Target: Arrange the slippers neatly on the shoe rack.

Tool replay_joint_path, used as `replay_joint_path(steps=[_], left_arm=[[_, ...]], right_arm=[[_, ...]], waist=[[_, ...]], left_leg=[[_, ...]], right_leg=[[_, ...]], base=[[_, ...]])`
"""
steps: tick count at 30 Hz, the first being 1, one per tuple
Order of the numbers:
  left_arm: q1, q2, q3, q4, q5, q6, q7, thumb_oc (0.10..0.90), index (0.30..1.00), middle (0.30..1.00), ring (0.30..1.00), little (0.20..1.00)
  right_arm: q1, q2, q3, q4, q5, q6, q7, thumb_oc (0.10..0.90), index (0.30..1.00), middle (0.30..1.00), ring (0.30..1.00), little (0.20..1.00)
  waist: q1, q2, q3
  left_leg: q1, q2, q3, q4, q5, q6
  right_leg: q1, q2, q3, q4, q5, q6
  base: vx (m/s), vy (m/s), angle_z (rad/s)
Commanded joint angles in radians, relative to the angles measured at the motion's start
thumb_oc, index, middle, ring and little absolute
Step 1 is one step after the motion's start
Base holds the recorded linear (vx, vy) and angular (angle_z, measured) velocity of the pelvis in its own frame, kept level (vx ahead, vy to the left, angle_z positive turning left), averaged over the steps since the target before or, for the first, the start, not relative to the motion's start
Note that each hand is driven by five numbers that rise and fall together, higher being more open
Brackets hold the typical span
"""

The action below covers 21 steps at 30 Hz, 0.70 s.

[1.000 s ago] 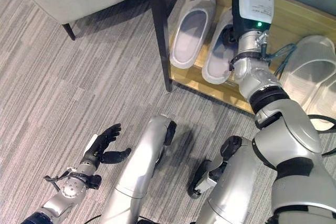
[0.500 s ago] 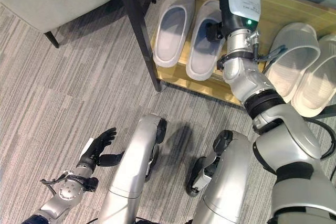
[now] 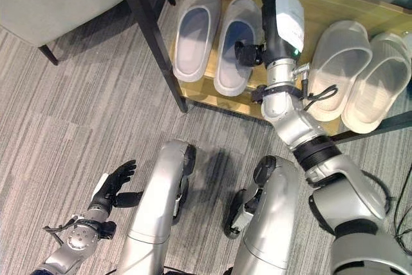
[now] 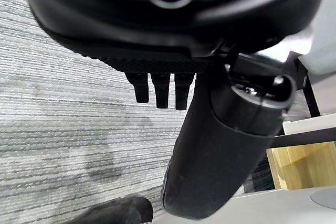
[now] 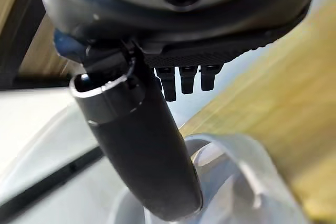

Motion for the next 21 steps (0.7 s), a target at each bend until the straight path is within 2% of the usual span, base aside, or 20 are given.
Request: replay_joint_path(steps=[1, 5, 9, 21], left_arm=[[0.024, -0.019, 0.025, -0.082, 0.02, -0.04, 0.037, 0.8, 0.9, 0.9, 0.9, 0.9], [0.021, -0.024, 0.029, -0.079, 0.027, -0.025, 0.041, 0.8, 0.9, 0.9, 0.9, 0.9], [0.024, -0.027, 0.033, -0.082, 0.027, -0.019, 0.045, 0.8, 0.9, 0.9, 0.9, 0.9], [0.002, -0.02, 0.017, -0.078, 0.03, -0.025, 0.049, 0.8, 0.9, 0.9, 0.9, 0.9]], right_arm=[[-0.048, 0.012, -0.082, -0.169, 0.099, -0.134, -0.033, 0.8, 0.9, 0.9, 0.9, 0.9], [0.009, 0.037, -0.095, -0.21, 0.195, -0.15, 0.005, 0.8, 0.9, 0.9, 0.9, 0.9], [0.039, 0.052, -0.092, -0.227, 0.222, -0.146, 0.027, 0.8, 0.9, 0.9, 0.9, 0.9], [-0.04, 0.146, -0.042, -0.061, 0.286, -0.127, 0.054, 0.8, 0.9, 0.9, 0.9, 0.9]], waist=[[0.042, -0.033, -0.03], [0.035, -0.043, -0.03], [0.029, -0.047, -0.03], [0.041, -0.032, -0.03]], left_leg=[[-0.041, 0.029, -0.071, -0.061, 0.003, -0.057], [-0.041, 0.033, -0.064, -0.059, 0.002, -0.056], [-0.041, 0.035, -0.061, -0.063, 0.001, -0.057], [-0.041, 0.028, -0.067, -0.073, 0.002, -0.063]], right_leg=[[0.012, 0.006, 0.072, 0.075, 0.062, -0.045], [0.003, 0.008, 0.076, 0.078, 0.063, -0.042], [-0.001, 0.011, 0.077, 0.08, 0.062, -0.042], [0.009, 0.007, 0.07, 0.076, 0.058, -0.043]], base=[[-0.01, 0.006, -0.17], [-0.01, 0.002, -0.07], [0.0, -0.003, -0.02], [0.0, 0.001, -0.01]])
